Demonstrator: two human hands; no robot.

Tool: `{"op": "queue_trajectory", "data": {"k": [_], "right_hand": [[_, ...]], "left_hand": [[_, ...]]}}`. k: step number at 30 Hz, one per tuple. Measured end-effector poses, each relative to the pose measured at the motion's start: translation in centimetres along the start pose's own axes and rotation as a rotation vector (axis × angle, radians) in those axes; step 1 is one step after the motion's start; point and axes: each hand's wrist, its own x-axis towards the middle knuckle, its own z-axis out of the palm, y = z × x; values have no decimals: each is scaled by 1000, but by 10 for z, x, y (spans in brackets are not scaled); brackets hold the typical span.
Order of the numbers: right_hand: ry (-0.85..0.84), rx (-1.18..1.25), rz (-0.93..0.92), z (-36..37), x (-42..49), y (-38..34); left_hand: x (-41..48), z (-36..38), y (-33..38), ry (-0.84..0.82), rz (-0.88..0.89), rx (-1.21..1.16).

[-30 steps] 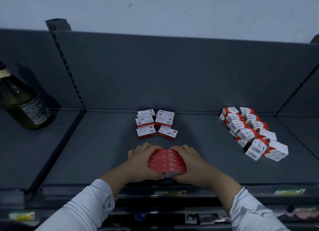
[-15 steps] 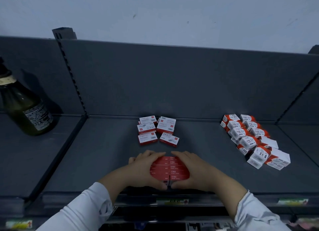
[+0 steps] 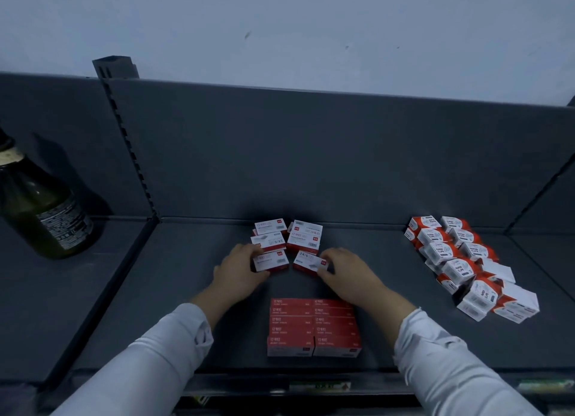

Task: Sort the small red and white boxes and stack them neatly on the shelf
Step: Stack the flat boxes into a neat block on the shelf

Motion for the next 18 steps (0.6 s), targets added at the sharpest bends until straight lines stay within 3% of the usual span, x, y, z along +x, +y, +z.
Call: {"op": "queue_trajectory", "data": {"k": [8, 12, 18], "right_hand": [[13, 0, 116, 9, 17, -4], [-7, 24, 114, 8, 16, 0], [-52, 126, 105, 2, 2, 10]], "left_hand": [[6, 7, -1, 94, -17, 101], [4, 5, -2, 60, -4, 125], [-5, 4, -5, -26, 119, -52]]}}
